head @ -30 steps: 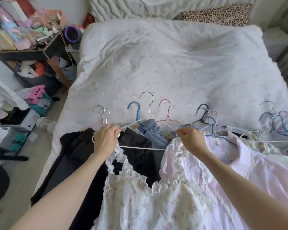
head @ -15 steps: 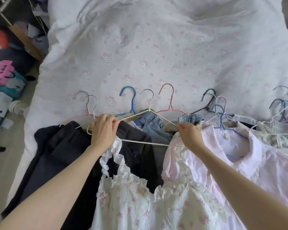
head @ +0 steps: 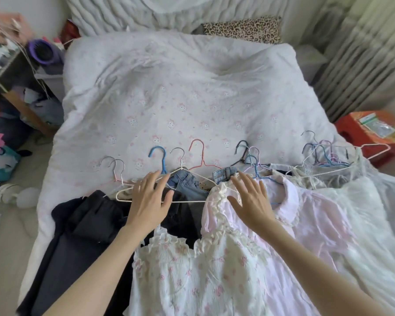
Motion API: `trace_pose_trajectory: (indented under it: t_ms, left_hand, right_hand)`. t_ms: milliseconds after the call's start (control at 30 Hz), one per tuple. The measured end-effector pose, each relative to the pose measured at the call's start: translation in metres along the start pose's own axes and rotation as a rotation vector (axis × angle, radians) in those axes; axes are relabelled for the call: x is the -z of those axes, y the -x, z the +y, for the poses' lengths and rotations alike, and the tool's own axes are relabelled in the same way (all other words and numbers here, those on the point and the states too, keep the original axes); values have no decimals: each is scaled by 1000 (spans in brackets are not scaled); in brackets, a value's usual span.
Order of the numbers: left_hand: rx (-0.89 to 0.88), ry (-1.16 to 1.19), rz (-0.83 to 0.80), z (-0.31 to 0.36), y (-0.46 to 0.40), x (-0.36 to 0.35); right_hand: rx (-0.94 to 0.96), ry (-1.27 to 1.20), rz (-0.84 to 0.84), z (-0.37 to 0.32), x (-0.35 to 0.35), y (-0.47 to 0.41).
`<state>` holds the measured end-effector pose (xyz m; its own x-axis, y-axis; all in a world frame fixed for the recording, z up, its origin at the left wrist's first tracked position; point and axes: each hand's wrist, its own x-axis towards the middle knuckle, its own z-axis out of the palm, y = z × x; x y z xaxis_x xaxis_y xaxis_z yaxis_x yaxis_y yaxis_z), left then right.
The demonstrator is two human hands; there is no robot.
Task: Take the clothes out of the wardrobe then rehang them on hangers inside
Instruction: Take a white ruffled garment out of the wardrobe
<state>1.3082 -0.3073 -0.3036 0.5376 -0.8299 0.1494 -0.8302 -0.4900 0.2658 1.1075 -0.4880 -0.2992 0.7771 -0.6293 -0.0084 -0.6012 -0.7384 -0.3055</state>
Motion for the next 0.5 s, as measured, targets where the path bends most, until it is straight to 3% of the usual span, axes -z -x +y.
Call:
trace_pose_trajectory:
  t_ms: [167,333,500]
  left_hand:
    - [-82,130,-102,66,59,-2]
    - [-210,208,-151,139,101,1]
    - [-456,170,-157,227,139,3]
  right_hand:
    - [-111,34,106,10,27,98]
    - [-272,42,75,27,41,201]
    - [-484,47,204,56,61,311]
